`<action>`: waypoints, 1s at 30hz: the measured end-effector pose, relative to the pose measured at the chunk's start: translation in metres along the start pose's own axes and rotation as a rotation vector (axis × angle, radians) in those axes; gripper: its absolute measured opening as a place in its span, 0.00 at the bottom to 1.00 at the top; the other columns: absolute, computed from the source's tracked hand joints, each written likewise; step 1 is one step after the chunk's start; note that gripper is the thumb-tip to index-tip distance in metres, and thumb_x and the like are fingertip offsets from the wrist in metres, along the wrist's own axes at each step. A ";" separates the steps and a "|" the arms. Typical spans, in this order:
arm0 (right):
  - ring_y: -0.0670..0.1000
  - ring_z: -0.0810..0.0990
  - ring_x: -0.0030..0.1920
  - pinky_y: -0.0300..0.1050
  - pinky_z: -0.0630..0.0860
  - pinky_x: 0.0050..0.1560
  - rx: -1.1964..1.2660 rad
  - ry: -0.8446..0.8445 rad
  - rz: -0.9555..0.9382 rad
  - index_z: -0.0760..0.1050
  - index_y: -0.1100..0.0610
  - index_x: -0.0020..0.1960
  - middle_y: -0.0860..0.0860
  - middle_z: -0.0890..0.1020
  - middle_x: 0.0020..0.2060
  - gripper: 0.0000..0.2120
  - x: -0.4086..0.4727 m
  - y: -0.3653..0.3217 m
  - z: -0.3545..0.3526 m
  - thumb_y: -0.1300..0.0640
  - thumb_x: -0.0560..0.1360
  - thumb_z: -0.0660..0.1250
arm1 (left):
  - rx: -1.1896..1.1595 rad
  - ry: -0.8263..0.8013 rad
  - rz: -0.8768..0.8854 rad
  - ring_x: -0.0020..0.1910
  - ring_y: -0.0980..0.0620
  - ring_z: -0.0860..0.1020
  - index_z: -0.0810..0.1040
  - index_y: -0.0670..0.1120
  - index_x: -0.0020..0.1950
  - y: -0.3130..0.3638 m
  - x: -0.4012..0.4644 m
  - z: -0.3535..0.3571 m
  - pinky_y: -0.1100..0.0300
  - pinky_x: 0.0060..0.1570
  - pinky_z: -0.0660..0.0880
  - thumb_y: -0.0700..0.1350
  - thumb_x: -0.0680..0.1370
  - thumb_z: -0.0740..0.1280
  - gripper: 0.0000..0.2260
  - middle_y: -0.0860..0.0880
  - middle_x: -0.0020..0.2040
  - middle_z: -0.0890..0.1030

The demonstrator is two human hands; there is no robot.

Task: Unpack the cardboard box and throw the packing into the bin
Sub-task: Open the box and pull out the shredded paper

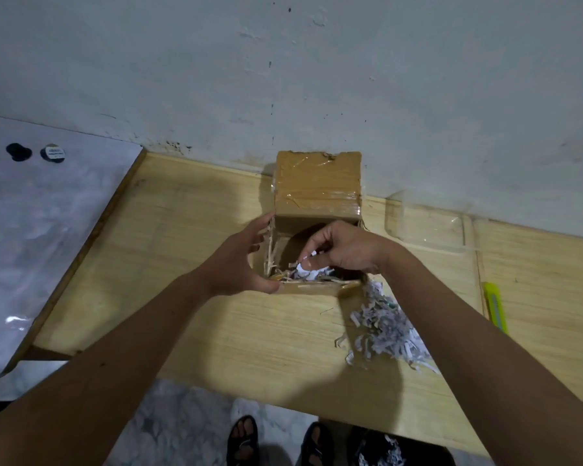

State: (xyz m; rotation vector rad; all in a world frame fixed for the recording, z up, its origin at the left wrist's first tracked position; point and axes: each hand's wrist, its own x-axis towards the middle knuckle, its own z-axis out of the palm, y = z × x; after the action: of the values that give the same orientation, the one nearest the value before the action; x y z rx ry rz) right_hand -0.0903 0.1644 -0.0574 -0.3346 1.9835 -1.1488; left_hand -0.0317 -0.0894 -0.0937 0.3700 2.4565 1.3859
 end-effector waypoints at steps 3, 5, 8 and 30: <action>0.49 0.86 0.50 0.43 0.81 0.58 0.062 0.068 -0.023 0.86 0.60 0.52 0.57 0.88 0.50 0.08 -0.009 -0.007 -0.012 0.62 0.74 0.77 | -0.028 -0.022 -0.033 0.74 0.53 0.73 0.58 0.60 0.83 -0.003 0.005 -0.012 0.48 0.75 0.70 0.49 0.59 0.86 0.59 0.60 0.76 0.71; 0.51 0.85 0.51 0.48 0.80 0.63 0.113 0.097 -0.052 0.87 0.59 0.51 0.59 0.88 0.51 0.07 -0.016 -0.008 -0.019 0.62 0.73 0.78 | -0.038 -0.036 -0.052 0.75 0.51 0.72 0.58 0.62 0.82 -0.005 0.006 -0.021 0.47 0.75 0.70 0.54 0.56 0.86 0.60 0.58 0.78 0.69; 0.51 0.85 0.51 0.51 0.80 0.64 0.191 0.130 -0.092 0.87 0.55 0.49 0.59 0.88 0.50 0.06 -0.029 -0.003 -0.027 0.61 0.73 0.78 | -0.055 -0.055 -0.082 0.71 0.61 0.74 0.59 0.63 0.81 -0.005 0.008 -0.031 0.52 0.72 0.72 0.53 0.56 0.88 0.59 0.65 0.76 0.70; 0.50 0.84 0.42 0.50 0.84 0.47 0.145 0.482 -0.050 0.84 0.49 0.58 0.49 0.83 0.48 0.11 -0.152 0.123 -0.022 0.59 0.77 0.75 | 0.133 0.313 -0.114 0.81 0.53 0.60 0.52 0.53 0.84 0.010 0.001 -0.022 0.52 0.79 0.60 0.67 0.65 0.80 0.57 0.53 0.83 0.61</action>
State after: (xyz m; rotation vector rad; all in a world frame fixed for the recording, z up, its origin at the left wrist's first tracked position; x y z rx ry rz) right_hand 0.0106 0.3322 -0.0747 -0.0286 2.2913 -1.5027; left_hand -0.0398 -0.1009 -0.0745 0.0399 2.7797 1.3223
